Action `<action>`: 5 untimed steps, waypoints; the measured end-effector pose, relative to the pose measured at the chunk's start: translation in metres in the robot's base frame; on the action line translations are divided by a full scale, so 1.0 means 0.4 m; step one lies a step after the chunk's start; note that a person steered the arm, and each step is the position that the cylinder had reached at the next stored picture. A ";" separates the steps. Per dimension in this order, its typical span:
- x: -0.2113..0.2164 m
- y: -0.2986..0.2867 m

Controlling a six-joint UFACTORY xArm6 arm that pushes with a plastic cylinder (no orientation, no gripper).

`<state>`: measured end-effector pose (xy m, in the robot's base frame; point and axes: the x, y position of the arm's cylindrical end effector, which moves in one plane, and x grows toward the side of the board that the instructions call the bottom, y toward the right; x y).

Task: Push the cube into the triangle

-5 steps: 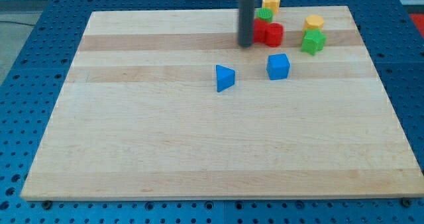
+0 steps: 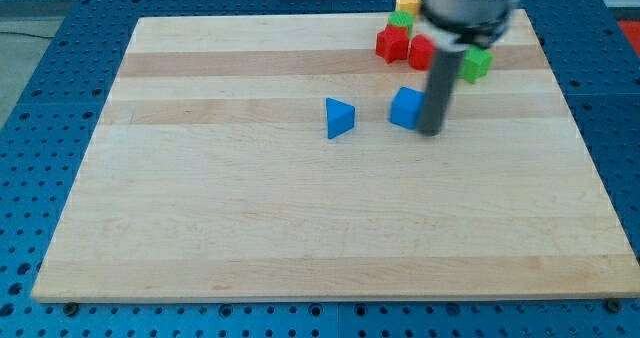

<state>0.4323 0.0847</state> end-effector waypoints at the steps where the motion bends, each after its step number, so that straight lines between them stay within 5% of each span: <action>1: 0.026 -0.132; 5: -0.008 0.080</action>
<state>0.4291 0.1166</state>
